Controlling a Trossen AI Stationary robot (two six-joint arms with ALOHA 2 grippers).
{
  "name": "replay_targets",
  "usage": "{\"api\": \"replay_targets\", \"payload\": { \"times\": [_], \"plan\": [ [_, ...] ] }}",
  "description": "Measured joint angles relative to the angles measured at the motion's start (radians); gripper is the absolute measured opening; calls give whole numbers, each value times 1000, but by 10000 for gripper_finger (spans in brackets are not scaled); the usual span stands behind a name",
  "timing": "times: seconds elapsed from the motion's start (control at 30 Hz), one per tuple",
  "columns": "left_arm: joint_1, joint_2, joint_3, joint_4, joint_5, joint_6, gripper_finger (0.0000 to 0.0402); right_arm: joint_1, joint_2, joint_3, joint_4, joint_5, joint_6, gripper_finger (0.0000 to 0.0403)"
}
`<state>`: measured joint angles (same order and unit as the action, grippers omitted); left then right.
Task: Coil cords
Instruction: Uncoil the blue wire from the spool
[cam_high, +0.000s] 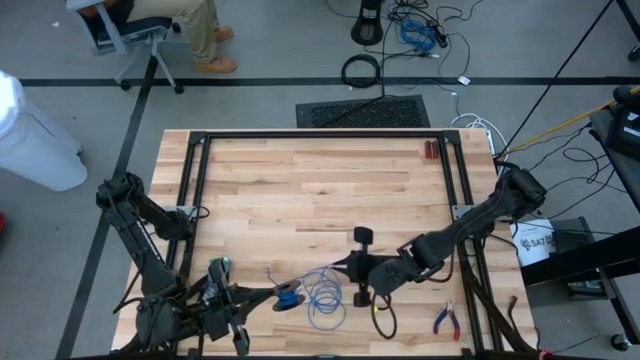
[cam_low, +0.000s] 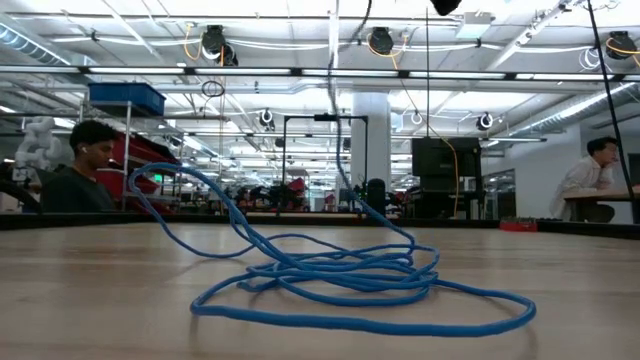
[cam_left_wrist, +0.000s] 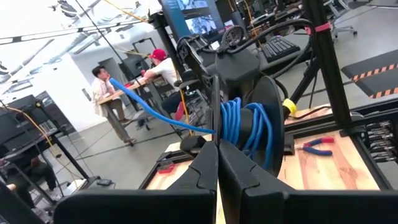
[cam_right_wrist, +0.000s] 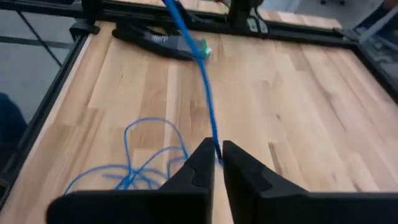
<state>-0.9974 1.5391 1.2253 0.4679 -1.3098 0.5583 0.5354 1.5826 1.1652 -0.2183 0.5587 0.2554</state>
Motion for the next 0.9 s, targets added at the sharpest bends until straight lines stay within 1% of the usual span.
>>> {"api": "replay_targets", "payload": {
  "times": [0.17,0.3,0.4,0.67,0.77,0.9],
  "plan": [
    [0,0,0,-2,0,-3,2,26,-39,0,-92,-12,47,51],
    [0,0,0,-3,-1,-3,2,47,-60,0,-92,-14,52,65],
    [0,0,0,-4,-1,-3,2,58,-70,0,-71,-14,54,68],
    [0,-1,0,-4,-3,-4,2,62,-75,0,5,1,6,68],
    [0,-1,0,-5,-3,-6,2,62,-75,0,76,0,-20,68],
    [0,-1,0,-5,-4,-29,2,69,-57,0,223,-11,-90,68]
  ]
}}
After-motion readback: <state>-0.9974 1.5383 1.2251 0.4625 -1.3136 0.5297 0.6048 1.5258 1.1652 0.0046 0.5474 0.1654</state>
